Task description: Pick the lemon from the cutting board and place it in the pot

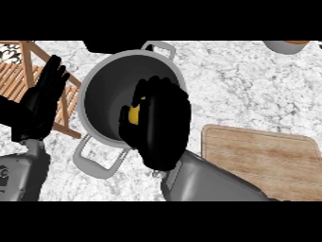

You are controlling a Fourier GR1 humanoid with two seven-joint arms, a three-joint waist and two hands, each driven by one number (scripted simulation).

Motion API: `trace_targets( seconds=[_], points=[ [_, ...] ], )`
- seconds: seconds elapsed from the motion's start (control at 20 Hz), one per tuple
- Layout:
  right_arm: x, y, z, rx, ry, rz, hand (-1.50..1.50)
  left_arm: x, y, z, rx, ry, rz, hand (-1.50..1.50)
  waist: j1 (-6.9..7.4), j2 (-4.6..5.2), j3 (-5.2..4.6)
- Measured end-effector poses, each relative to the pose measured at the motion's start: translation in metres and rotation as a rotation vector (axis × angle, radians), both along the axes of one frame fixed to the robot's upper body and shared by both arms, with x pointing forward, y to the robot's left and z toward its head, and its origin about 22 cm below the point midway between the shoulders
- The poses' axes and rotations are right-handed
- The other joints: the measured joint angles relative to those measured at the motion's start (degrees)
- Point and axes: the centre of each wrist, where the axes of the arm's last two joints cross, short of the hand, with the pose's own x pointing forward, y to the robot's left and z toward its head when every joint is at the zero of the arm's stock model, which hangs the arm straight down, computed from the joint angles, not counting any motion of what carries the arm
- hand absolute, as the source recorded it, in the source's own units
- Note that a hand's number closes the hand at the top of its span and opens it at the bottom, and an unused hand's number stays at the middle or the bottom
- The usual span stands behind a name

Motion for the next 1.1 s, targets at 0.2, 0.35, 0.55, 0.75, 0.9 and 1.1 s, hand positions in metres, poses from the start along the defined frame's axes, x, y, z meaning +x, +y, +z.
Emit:
trace_targets(
  seconds=[0.2, 0.35, 0.55, 0.75, 0.9, 1.1],
  points=[
    [0.008, -0.001, 0.000, 0.030, -0.015, -0.020, 1.50, 0.001, -0.001, -0.003, -0.004, -0.001, 0.005, 0.00, -0.25, 0.39, 0.06],
    [0.018, 0.001, -0.007, -0.004, -0.034, -0.061, 1.50, 0.000, -0.002, -0.005, -0.003, 0.003, 0.007, 0.00, -0.54, 0.37, 0.04],
    [0.040, -0.001, -0.023, -0.129, -0.026, -0.171, 1.50, 0.002, 0.003, -0.001, -0.003, 0.000, 0.027, 0.00, -1.45, 0.34, 0.00],
    [0.054, -0.005, -0.039, -0.210, 0.006, -0.235, 1.50, 0.001, 0.000, 0.001, -0.007, 0.000, 0.027, 0.00, -1.63, 0.48, 0.07],
    [0.062, -0.009, -0.051, -0.246, 0.038, -0.256, 1.50, 0.002, -0.001, 0.003, -0.006, -0.008, 0.027, 0.00, -1.49, 0.68, 0.11],
    [0.072, -0.020, -0.064, -0.212, 0.115, -0.272, -1.50, 0.000, 0.002, 0.001, -0.008, -0.009, 0.024, 0.00, -1.35, 0.98, 0.17]
  ],
)
